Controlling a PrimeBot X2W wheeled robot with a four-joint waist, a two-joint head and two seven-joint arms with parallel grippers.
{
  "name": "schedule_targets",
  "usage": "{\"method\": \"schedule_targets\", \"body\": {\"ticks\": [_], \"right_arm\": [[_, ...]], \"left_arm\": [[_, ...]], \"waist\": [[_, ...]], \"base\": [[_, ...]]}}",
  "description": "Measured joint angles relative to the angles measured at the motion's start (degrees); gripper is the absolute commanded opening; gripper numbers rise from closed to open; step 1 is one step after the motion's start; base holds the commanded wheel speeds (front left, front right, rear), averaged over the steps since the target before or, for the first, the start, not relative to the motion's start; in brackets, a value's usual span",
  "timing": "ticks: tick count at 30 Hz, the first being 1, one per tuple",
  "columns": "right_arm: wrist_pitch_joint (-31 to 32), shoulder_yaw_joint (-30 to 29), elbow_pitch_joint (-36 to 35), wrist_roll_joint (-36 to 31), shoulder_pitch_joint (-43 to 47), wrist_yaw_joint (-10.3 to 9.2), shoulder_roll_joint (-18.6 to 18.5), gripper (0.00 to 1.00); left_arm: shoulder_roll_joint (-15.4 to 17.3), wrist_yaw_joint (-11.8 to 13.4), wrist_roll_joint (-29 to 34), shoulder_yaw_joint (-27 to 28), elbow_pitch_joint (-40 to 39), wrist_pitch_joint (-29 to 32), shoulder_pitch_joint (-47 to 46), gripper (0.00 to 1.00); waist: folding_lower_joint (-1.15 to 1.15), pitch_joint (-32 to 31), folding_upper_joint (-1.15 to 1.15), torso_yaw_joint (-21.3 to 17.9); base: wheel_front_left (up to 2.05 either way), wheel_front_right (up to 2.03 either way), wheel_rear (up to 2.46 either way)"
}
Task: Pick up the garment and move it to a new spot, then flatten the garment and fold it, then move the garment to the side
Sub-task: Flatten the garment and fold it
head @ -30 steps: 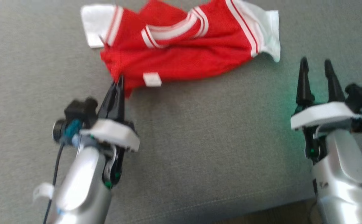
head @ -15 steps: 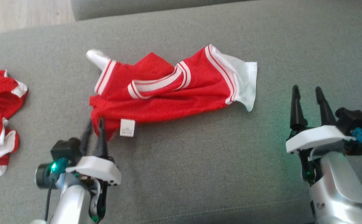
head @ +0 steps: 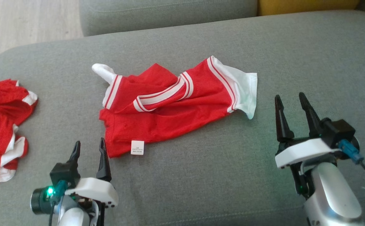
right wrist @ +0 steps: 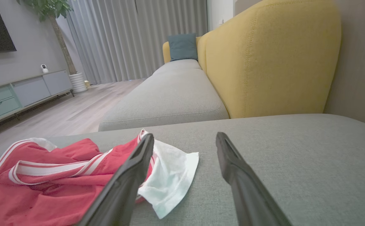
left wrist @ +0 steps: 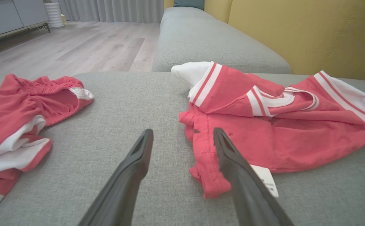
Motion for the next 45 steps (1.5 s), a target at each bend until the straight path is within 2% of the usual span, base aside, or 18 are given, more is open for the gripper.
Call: {"method": "schedule_targets", "body": {"ticks": [12,25,35,42,43,44,45], "right_arm": [[0.00,-0.16,0.74,-0.77,0.87,0.00,0.01,1.00],[0.00,-0.18,1.30,-0.76,0.46,0.00,0.01,1.00],[0.00,-0.48,1.57,-0.29,-0.53,0.00,0.01,1.00],[0.00,-0.54,1.82,0.10,-0.76,0.00,0.01,1.00],[0.00,-0.62,1.88,0.10,-0.76,0.00,0.01,1.00],[0.00,-0.66,1.99,0.10,-0.76,0.00,0.01,1.00],[0.00,-0.69,2.14,0.10,-0.76,0.00,0.01,1.00]], "left_arm": [[0.02,0.33,-1.27,-3.25,0.16,0.00,0.70,1.00],[0.04,-2.25,-9.12,-5.52,4.65,0.01,-5.24,1.00],[0.04,-4.69,-11.34,-5.10,6.71,0.01,-5.28,1.00],[0.04,-5.23,-11.40,-5.75,6.60,0.01,-5.44,0.99],[0.04,-5.33,-11.40,-5.84,6.60,0.01,-5.50,0.86],[0.04,-5.45,-11.50,-5.99,6.57,0.01,-5.60,0.63],[0.04,-5.66,-11.56,-6.16,6.44,0.01,-5.73,0.46]], "waist": [[0.00,-0.25,0.00,0.91],[0.00,4.88,0.00,-0.09],[0.00,5.82,0.00,-0.53],[0.00,5.98,0.00,-0.31],[0.00,6.05,0.00,-0.24],[0.00,6.10,0.00,-0.14],[0.00,6.10,0.00,-0.03]], "base": [[0.00,0.00,0.00],[0.00,0.00,0.00],[0.00,0.00,0.00],[0.00,0.00,0.00],[0.00,0.00,0.00],[0.00,0.00,0.00],[0.00,0.00,0.00]]}}
